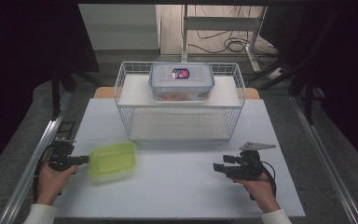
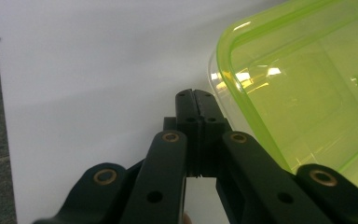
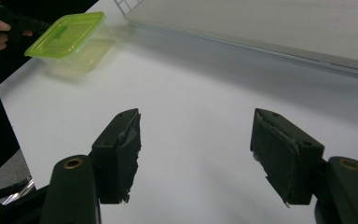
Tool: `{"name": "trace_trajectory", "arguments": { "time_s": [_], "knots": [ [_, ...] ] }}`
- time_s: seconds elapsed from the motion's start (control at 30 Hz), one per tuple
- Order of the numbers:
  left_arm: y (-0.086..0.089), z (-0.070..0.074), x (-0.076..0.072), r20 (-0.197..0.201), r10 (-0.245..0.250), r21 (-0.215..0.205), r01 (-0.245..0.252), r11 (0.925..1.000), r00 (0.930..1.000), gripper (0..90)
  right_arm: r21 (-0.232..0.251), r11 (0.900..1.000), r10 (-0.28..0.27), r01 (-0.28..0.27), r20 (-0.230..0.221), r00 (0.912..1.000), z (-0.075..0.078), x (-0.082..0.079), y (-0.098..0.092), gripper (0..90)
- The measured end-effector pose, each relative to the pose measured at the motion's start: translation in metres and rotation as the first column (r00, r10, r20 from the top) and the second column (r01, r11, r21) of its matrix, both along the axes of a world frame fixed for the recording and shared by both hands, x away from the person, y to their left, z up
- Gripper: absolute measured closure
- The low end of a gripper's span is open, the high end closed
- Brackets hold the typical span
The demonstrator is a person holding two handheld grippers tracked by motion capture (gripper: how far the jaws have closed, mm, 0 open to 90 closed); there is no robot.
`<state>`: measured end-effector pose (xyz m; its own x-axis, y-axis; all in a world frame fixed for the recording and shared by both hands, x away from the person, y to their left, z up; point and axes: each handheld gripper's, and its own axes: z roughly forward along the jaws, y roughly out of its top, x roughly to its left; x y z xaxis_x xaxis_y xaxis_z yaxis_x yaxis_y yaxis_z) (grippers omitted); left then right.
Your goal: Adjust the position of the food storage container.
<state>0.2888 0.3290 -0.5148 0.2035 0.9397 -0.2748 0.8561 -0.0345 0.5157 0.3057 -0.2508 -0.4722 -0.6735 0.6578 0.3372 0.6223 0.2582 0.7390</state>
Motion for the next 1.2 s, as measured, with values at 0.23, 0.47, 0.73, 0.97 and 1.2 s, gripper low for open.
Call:
{"name": "trace_trajectory", "arguments": {
  "time_s": [0.23,0.47,0.73,0.97,1.2],
  "knots": [
    [-0.008,0.002,0.011,0.008,-0.027,0.005,0.027,0.9996,0.9996,90.0,-0.001,1.0,-0.006,0.006,-0.006,1.0,0.0,0.001,0.0,33.4],
    [-0.025,0.001,0.02,0.004,-0.064,0.015,0.064,0.9978,0.9979,90.0,-0.002,1.0,-0.006,0.006,-0.002,1.0,0.0,0.0,0.0,33.5],
    [-0.044,0.001,0.022,0.013,-0.09,0.034,0.09,0.9954,0.9958,90.0,0.003,1.0,-0.006,0.006,-0.003,1.0,0.001,0.0,-0.001,33.5],
    [-0.068,0.001,0.024,0.017,-0.141,0.022,0.141,0.9898,0.9898,90.0,-0.002,1.0,-0.002,0.002,-0.004,1.0,0.0,0.0,0.0,33.5],
    [-0.09,0.002,0.026,0.027,-0.183,0.016,0.183,0.983,0.9827,90.0,-0.002,1.0,-0.001,0.001,-0.008,1.0,0.0,0.0,0.0,33.5]
  ]
}}
